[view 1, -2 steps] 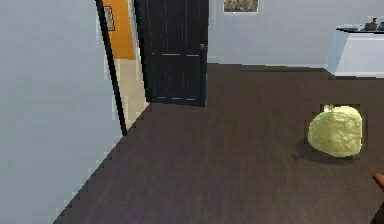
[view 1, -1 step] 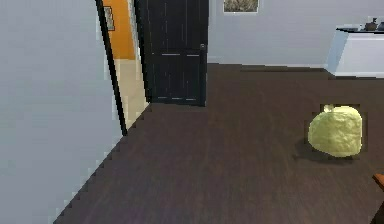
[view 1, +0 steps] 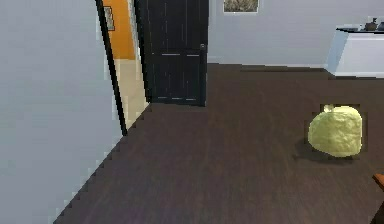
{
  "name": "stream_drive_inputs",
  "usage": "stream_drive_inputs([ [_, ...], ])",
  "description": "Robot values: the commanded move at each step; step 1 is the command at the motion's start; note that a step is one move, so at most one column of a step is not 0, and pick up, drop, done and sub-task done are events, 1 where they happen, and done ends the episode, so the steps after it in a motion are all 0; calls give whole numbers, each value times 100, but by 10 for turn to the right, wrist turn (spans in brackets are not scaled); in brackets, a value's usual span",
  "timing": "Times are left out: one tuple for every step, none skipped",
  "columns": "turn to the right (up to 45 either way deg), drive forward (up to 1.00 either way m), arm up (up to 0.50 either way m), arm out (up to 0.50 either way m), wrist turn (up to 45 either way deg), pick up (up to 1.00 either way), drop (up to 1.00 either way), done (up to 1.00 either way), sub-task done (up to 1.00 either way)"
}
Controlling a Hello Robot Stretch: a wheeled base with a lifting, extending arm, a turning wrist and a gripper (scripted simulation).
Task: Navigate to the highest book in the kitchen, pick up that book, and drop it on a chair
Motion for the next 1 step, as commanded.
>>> stream_drive_inputs([
  [0, 0, 0, 0, 0, 0, 0, 100, 0],
])
